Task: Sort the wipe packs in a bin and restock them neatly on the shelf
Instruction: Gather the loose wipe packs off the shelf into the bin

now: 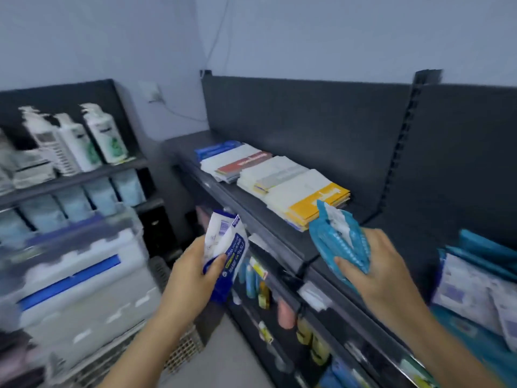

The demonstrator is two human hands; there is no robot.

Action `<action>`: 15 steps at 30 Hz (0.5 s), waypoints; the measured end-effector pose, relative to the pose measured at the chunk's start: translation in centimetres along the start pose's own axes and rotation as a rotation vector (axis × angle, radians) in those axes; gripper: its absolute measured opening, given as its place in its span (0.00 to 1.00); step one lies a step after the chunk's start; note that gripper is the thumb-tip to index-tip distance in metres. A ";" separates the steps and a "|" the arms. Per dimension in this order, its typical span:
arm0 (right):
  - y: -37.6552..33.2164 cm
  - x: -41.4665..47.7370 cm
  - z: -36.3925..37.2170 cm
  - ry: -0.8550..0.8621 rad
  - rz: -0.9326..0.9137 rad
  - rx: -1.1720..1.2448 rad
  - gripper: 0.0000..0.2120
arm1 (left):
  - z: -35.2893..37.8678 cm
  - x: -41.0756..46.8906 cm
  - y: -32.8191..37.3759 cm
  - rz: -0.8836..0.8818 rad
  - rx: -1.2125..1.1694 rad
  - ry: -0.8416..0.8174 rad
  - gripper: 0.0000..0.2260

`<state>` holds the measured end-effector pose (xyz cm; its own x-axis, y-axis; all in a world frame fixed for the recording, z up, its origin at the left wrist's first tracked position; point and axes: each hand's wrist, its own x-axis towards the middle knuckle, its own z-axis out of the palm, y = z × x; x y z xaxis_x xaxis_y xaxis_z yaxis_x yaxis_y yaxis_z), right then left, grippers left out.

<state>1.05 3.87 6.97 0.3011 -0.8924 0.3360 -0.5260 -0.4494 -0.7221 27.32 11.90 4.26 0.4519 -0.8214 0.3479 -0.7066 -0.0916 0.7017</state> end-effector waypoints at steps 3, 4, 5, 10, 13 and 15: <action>-3.6 2.6 6.8 -0.095 -0.069 -0.002 0.17 | -4.9 1.1 -5.7 -0.151 0.005 0.036 0.09; -4.8 3.4 9.1 -0.120 -0.076 -0.003 0.17 | -6.5 1.5 -7.5 -0.185 0.006 0.045 0.09; -5.9 4.1 11.4 -0.141 -0.088 0.000 0.17 | -8.1 1.8 -9.3 -0.208 0.013 0.054 0.09; -11.9 7.1 22.5 -0.283 -0.138 0.025 0.16 | -15.8 3.8 -18.2 -0.287 0.154 0.083 0.09; -14.9 8.4 28.5 -0.356 -0.172 0.009 0.13 | -20.0 4.5 -22.7 -0.339 0.220 0.084 0.09; -16.8 9.3 32.1 -0.412 -0.208 0.006 0.13 | -22.4 4.9 -25.3 -0.369 0.278 0.087 0.10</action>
<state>38.24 4.46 2.82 0.6917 -0.6921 0.2062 -0.4167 -0.6157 -0.6688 59.63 22.84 2.12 0.7360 -0.6564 0.1657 -0.6037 -0.5255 0.5996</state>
